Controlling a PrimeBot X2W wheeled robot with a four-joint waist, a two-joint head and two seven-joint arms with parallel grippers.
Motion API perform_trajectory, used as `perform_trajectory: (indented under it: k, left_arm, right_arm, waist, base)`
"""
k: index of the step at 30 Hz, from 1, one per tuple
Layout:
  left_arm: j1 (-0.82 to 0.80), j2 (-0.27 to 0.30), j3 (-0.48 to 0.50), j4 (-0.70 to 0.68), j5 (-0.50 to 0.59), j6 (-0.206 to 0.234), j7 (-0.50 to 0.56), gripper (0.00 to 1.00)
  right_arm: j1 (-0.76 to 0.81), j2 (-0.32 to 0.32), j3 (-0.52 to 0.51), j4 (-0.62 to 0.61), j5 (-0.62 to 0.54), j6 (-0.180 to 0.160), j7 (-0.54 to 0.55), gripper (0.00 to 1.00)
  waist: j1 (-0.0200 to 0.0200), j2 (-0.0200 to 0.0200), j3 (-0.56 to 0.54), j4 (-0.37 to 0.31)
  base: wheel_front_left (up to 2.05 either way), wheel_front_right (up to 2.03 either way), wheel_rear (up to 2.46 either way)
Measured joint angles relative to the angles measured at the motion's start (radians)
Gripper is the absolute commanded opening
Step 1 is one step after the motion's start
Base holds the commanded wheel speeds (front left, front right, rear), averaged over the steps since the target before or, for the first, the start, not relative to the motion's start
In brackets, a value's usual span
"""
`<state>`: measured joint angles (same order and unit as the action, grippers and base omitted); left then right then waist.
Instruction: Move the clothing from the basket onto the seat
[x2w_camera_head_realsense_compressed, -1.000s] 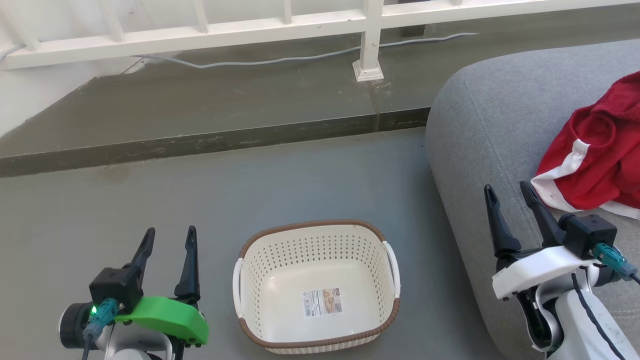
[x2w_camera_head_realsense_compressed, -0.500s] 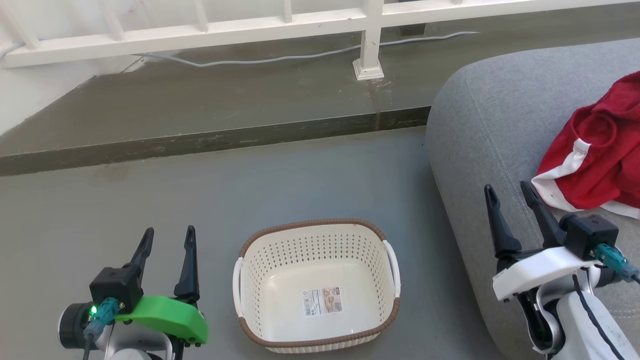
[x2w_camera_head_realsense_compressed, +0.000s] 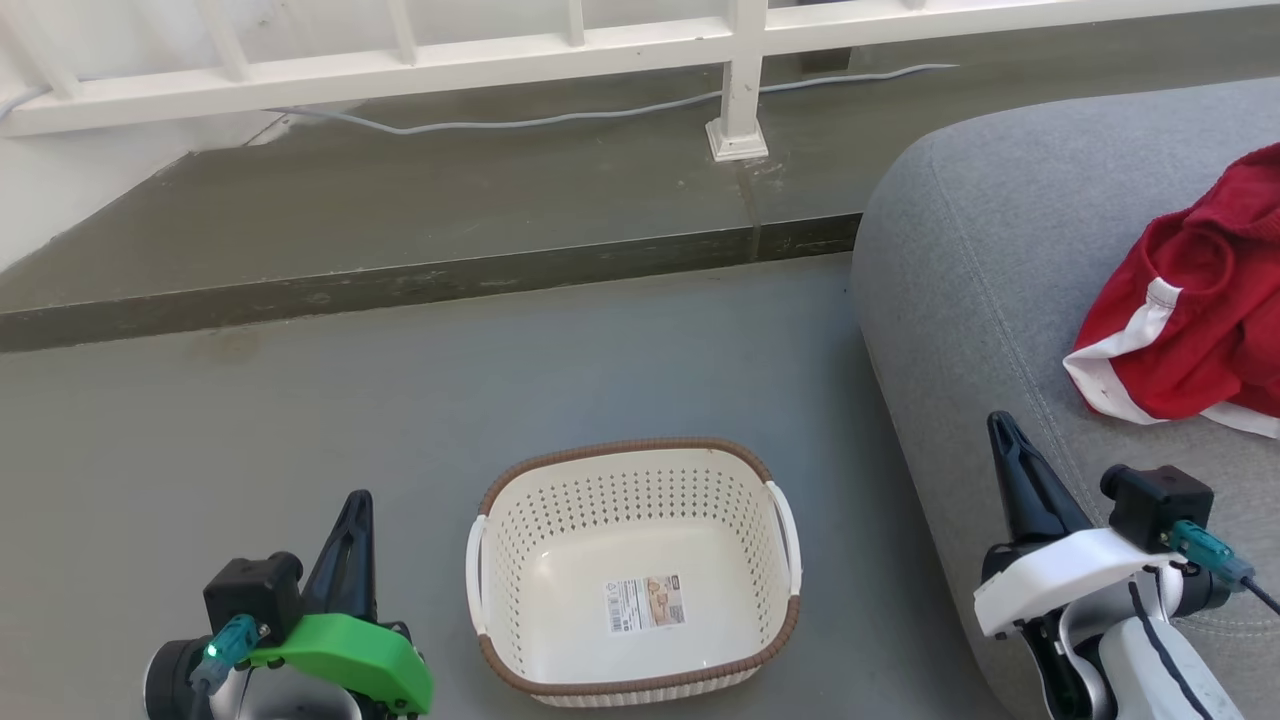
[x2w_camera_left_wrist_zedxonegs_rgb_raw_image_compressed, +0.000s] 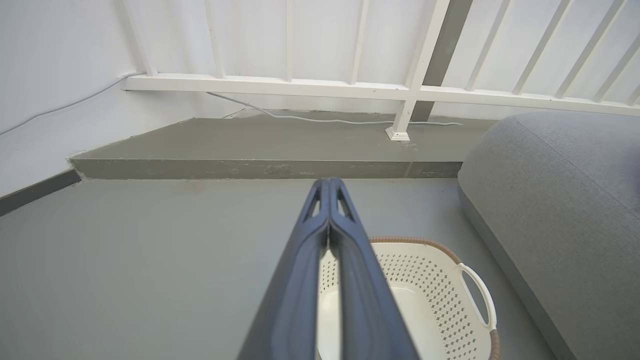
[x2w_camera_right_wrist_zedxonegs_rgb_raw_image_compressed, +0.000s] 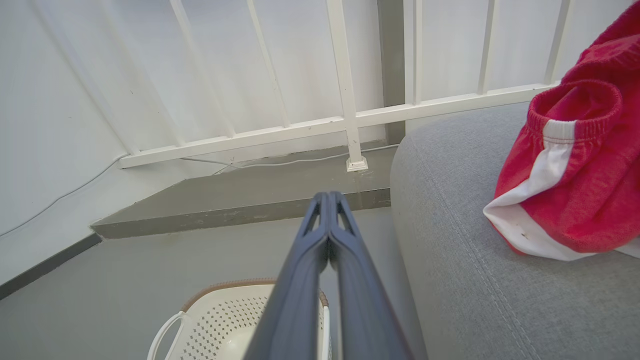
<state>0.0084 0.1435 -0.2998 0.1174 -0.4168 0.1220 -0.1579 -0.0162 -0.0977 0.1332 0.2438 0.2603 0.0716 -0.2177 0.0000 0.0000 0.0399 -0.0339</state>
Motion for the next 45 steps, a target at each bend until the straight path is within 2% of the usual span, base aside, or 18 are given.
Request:
perform_trajectory:
  k: [4,16,45]
  left_arm:
    - [0.002,-0.002,0.002,-0.001,-0.028,-0.008,0.000,0.00]
    - [0.002,-0.007,0.042,-0.001,-0.202,-0.027,0.026,0.00]
    - [0.001,-0.027,0.136,0.036,-0.544,-0.096,0.095,0.00]
  right_arm:
    - [0.000,0.001,-0.015,0.004,0.046,0.000,0.012,0.00]
    - [-0.003,0.004,-0.054,0.020,0.236,0.002,0.062,0.00]
    - [-0.017,0.025,-0.129,0.025,0.592,0.016,0.158,0.00]
  waist:
    - [0.0000,0.0000,-0.002,0.002]
    - [0.0000,0.0000,-0.006,0.006]
    - [0.0001,0.0000,-0.016,0.015]
  base:
    - [0.00,0.00,0.00]
    - [0.00,0.00,0.00]
    - [0.00,0.00,0.00]
